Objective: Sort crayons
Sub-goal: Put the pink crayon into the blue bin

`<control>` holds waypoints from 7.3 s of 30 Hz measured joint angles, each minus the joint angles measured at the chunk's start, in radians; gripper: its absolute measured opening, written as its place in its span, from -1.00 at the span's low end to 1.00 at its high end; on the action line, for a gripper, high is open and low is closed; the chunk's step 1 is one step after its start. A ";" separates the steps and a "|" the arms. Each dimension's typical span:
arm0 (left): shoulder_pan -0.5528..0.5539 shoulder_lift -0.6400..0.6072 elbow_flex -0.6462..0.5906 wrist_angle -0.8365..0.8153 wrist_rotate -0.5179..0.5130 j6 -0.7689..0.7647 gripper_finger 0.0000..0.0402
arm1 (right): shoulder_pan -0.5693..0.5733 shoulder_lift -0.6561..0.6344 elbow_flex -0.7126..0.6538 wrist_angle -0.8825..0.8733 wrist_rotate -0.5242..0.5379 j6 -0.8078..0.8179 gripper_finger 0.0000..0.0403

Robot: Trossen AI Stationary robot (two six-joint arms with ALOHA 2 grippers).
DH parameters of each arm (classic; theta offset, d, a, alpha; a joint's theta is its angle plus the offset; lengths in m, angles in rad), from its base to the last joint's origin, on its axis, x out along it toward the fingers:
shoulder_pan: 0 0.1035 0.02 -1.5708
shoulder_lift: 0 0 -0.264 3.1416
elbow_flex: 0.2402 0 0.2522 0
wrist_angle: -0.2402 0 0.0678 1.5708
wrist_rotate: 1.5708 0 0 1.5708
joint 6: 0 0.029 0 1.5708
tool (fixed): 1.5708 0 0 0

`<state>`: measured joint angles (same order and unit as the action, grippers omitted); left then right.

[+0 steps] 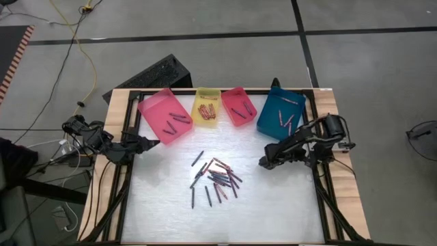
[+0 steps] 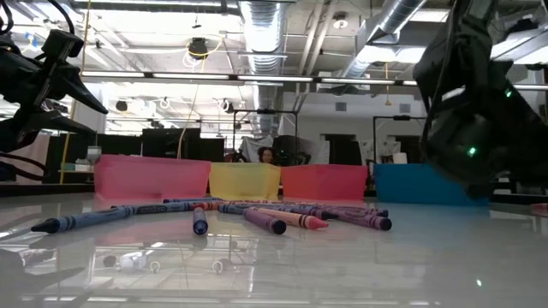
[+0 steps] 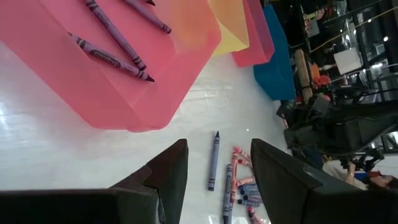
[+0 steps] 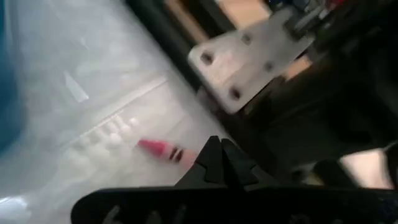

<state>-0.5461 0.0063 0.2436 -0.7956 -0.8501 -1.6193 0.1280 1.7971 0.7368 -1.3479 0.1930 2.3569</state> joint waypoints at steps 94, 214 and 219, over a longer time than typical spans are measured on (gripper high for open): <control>0.000 0.000 0.000 -0.002 0.077 0.055 -0.18 | 0.126 0.208 0.771 0.246 0.082 -0.655 -0.14; 0.000 0.007 0.000 -0.034 -0.026 -0.015 -0.18 | -0.303 -0.481 0.169 1.131 -0.111 -1.541 -0.39; 0.000 0.006 0.000 -0.046 -0.026 -0.015 -0.18 | -0.135 -0.428 0.170 1.331 -0.017 -1.685 -0.39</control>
<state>-0.5461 0.0128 0.2432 -0.8412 -0.8761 -1.6343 -0.0073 1.3689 0.9067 -0.0169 0.1763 0.6718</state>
